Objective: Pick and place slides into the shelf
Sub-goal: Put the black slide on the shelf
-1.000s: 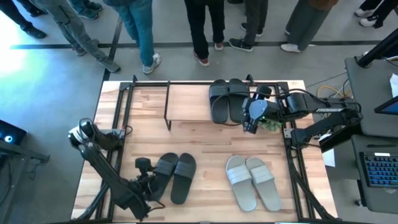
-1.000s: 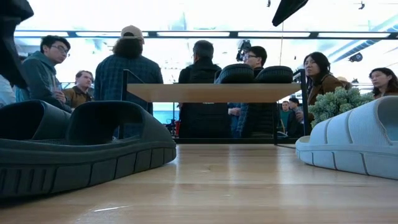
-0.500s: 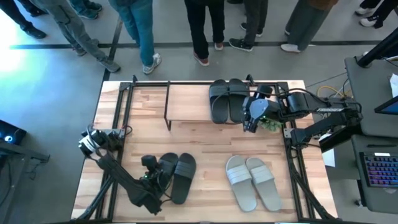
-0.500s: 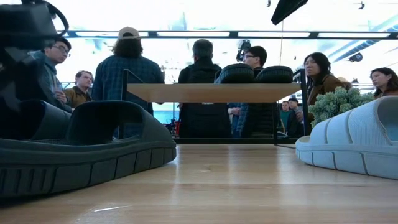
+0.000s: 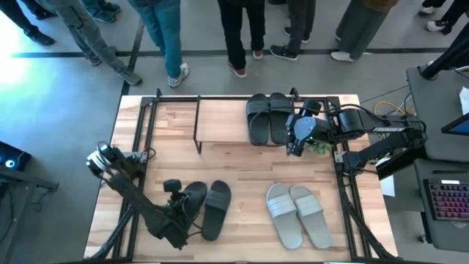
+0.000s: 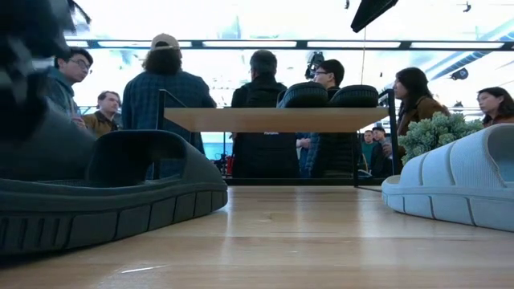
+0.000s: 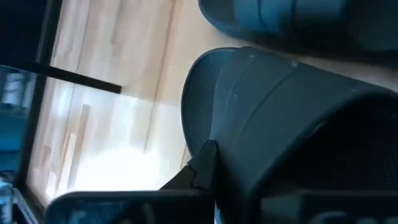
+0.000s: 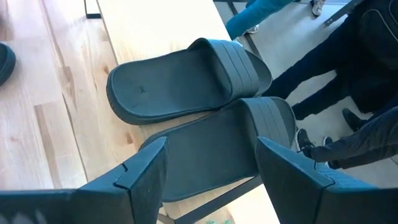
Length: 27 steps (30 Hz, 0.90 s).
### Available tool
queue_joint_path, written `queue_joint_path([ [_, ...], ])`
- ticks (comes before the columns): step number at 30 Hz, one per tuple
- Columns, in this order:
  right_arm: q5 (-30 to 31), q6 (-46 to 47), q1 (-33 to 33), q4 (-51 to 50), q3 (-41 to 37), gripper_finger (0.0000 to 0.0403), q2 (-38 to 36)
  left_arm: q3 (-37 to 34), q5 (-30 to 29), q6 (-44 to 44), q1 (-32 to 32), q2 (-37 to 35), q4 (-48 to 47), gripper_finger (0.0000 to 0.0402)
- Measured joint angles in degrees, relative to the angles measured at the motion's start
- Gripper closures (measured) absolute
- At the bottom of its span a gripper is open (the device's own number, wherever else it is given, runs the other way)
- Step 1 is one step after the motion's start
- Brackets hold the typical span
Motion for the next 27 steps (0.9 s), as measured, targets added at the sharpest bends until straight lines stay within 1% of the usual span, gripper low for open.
queue_joint_path([
  [2,0.0,0.0,0.0,0.0,0.0,0.0170,0.0,0.4,0.4,-0.7,-0.5,-3.6,-3.0,0.0399],
  [4,0.0,0.0,0.0,0.0,0.0,0.0170,0.0,1.5,0.6,-2.0,-0.7,-7.4,-8.1,0.0400],
  [5,0.0,0.0,0.0,0.0,0.0,0.0170,0.0,2.6,-0.4,-2.5,-0.7,-9.8,-10.0,0.0400],
  [6,0.0,0.0,0.0,0.0,0.0,0.0170,0.0,3.7,-2.8,-3.0,-0.7,-12.6,-10.9,0.0400],
  [8,0.0,0.1,0.0,0.0,0.0,0.0170,0.0,5.1,-10.0,-3.4,-0.1,-18.5,-10.7,0.0400],
  [10,0.2,0.1,0.0,0.0,0.0,0.0170,0.0,5.4,-15.7,-2.8,2.8,-23.6,-10.5,0.0401],
  [11,0.5,0.1,0.0,0.0,0.0,0.0170,0.0,5.4,-18.3,-0.7,5.1,-25.8,-10.1,0.0401],
  [13,1.8,0.5,0.0,0.0,0.0,0.0170,0.0,5.3,-22.5,6.6,11.2,-29.4,-7.3,0.0401],
  [14,2.5,1.0,0.0,0.0,0.0,0.0170,0.0,5.3,-24.0,11.9,14.8,-30.7,-4.3,0.0401],
  [15,3.1,1.4,0.0,0.0,0.0,0.0170,0.0,5.3,-24.6,19.0,19.1,-31.9,-0.1,0.0401],
  [18,4.6,3.3,0.0,0.0,0.0,0.0170,0.0,5.3,-23.7,40.9,32.4,-32.9,15.0,0.0401],
  [20,4.7,4.4,0.0,0.0,0.0,0.0170,0.0,5.6,-21.9,51.3,40.5,-32.1,22.9,0.0401],
  [21,5.0,5.1,0.0,0.0,0.0,0.0170,0.0,6.1,-20.5,55.2,43.9,-31.5,25.8,0.0401],
  [23,5.9,6.8,-0.1,-0.3,0.0,0.0170,0.0,7.5,-18.2,59.5,49.7,-29.7,28.6,0.0401],
  [25,6.1,8.4,-0.1,-1.2,0.0,0.0170,0.0,8.6,-16.8,61.5,53.9,-27.0,27.9,0.0401],
  [27,6.1,10.0,-0.2,-1.8,0.0,0.0170,0.0,8.7,-13.9,64.2,56.1,-24.3,27.4,0.0401],
])
